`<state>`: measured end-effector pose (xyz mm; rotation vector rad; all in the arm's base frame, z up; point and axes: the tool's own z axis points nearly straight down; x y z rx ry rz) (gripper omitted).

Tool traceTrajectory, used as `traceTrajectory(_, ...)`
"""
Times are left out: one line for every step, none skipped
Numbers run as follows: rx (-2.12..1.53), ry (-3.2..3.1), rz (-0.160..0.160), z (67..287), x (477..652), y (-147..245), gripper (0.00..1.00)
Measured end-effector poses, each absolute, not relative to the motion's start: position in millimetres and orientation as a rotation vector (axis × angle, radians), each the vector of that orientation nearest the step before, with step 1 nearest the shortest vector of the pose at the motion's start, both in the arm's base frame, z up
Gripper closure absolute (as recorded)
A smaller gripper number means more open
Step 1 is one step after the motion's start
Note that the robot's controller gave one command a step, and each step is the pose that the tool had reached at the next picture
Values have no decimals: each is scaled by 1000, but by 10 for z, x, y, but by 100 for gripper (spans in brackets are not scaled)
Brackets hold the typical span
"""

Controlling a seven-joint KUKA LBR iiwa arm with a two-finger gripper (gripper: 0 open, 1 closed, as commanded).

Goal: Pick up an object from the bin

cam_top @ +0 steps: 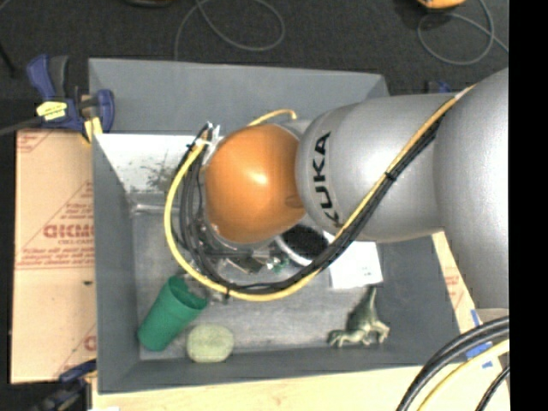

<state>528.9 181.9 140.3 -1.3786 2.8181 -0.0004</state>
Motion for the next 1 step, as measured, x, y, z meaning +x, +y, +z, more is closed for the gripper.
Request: traceTrajectory(-1378,2821,0,1468,5287,1817,100)
